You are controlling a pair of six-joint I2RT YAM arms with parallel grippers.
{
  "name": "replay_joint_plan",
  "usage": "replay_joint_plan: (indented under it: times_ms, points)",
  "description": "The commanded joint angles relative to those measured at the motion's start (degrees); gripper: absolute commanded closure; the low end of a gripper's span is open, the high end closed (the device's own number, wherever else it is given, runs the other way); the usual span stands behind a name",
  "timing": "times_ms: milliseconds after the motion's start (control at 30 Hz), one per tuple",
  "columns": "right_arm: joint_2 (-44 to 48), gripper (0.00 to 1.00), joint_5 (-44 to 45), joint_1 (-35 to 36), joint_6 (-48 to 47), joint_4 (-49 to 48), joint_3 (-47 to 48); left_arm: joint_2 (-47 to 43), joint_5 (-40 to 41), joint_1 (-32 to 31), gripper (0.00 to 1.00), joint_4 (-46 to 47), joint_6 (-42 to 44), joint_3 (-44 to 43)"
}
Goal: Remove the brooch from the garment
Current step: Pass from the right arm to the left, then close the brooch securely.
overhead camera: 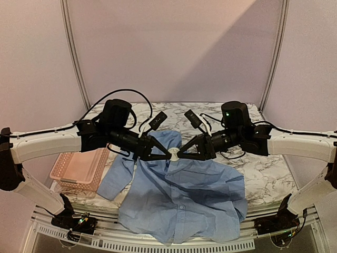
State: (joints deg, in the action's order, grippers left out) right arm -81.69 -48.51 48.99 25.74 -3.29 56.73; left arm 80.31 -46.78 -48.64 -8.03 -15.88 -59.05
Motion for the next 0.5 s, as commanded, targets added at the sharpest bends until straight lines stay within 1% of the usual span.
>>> replay_joint_plan:
  times_ms: [0,67,200,333,467]
  points:
    - [1.90,0.62,2.51,0.51,1.82,-3.68,-1.42,-1.42,2.48,1.16,1.00,2.94,-0.31,1.91]
    - [2.20,0.56,3.07,0.88,1.99,-4.26,-2.05,-2.29,3.28,1.86,1.00,5.19,-1.87,2.92]
    - [2.82,0.50,5.60,2.23,1.95,-5.73,-3.20,-2.66,3.15,3.13,1.00,7.06,-3.94,3.93]
    - [3.02,0.47,10.46,2.84,2.04,-6.08,-4.13,-2.62,2.10,3.38,1.00,9.53,-4.57,4.02]
    - [2.19,0.47,11.63,2.93,2.76,-7.02,-4.00,-2.57,1.56,3.38,1.00,10.00,-4.90,4.20]
